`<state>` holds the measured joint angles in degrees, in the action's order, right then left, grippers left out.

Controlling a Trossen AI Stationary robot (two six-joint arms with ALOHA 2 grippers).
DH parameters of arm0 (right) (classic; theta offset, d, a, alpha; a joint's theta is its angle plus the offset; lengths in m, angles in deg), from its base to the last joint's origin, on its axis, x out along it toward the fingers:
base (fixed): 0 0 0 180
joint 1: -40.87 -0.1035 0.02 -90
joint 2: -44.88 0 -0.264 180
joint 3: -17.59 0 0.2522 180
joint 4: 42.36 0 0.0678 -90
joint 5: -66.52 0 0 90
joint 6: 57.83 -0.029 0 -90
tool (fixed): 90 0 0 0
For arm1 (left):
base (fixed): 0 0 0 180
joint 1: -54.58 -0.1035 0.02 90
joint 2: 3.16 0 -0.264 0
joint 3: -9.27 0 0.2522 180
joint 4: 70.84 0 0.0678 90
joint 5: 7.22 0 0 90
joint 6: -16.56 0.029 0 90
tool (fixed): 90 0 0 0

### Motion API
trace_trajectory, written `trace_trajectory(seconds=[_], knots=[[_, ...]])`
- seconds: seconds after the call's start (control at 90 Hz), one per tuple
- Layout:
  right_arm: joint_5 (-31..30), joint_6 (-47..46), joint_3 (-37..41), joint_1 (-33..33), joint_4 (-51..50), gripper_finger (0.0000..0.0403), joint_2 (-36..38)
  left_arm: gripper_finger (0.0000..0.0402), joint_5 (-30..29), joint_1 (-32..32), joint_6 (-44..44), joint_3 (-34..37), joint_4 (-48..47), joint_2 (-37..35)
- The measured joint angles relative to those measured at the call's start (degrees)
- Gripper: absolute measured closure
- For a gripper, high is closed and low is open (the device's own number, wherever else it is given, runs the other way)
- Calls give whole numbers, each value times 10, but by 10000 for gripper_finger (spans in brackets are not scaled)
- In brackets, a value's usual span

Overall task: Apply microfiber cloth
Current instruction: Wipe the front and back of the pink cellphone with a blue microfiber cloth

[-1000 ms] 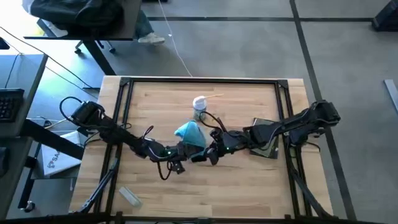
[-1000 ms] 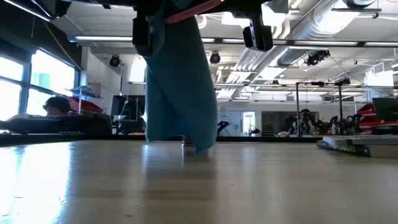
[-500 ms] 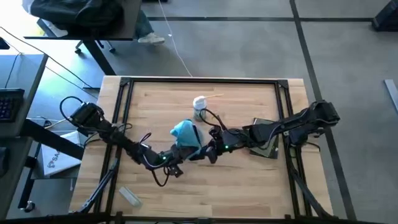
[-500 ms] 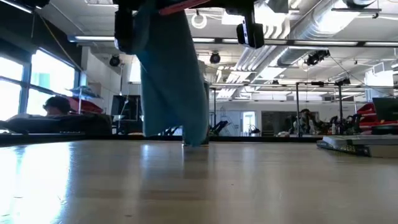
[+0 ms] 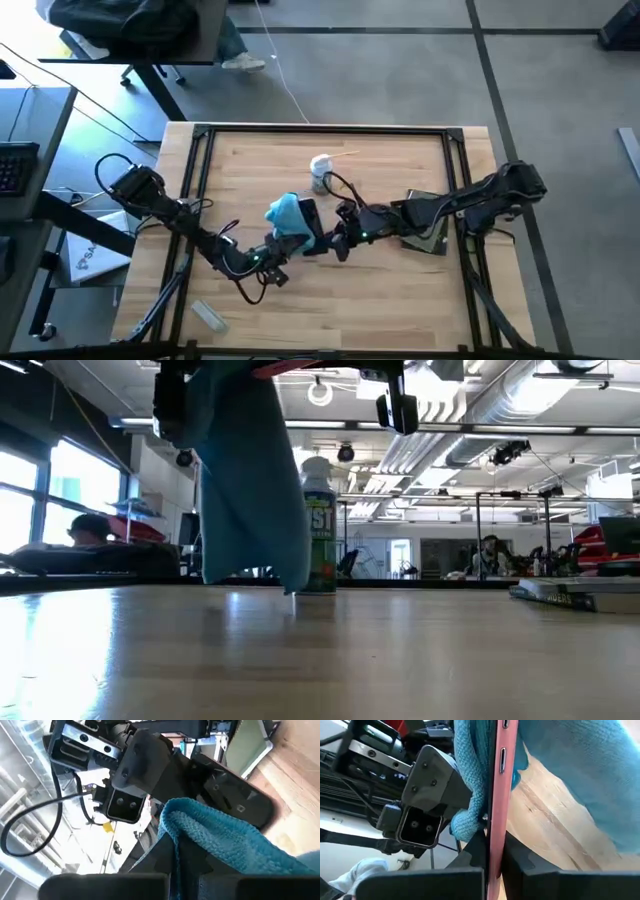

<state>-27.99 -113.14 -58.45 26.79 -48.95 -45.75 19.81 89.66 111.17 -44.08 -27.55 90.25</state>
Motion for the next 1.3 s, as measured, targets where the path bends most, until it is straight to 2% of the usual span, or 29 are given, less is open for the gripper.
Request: trace_trajectory(seconds=[0.189, 0.422, 0.611, 0.733, 0.922, 1.0, 1.3], knots=[[3, 13, 0, 11, 3, 402, 6, 402, -46, 24, -16, 1, -3, 0], [7, 20, 0, 26, 6, 402, 9, 402, -8, 25, -69, 2, -6, 1], [-11, 27, 0, 28, 0, 402, 9, 402, -23, 14, -30, 2, -5, 1], [-17, 28, 0, 28, 7, 402, 9, 402, 9, -5, -32, 2, -2, 1], [-18, 28, 0, 28, 8, 402, 8, 402, 90, -29, -93, 2, -2, 1], [-15, 28, 0, 28, 11, 402, 8, 402, 102, -28, -101, 2, -2, 1], [-24, 29, 2, 29, 7, 402, 7, 402, -2, -20, -109, 19, 3, 0]])
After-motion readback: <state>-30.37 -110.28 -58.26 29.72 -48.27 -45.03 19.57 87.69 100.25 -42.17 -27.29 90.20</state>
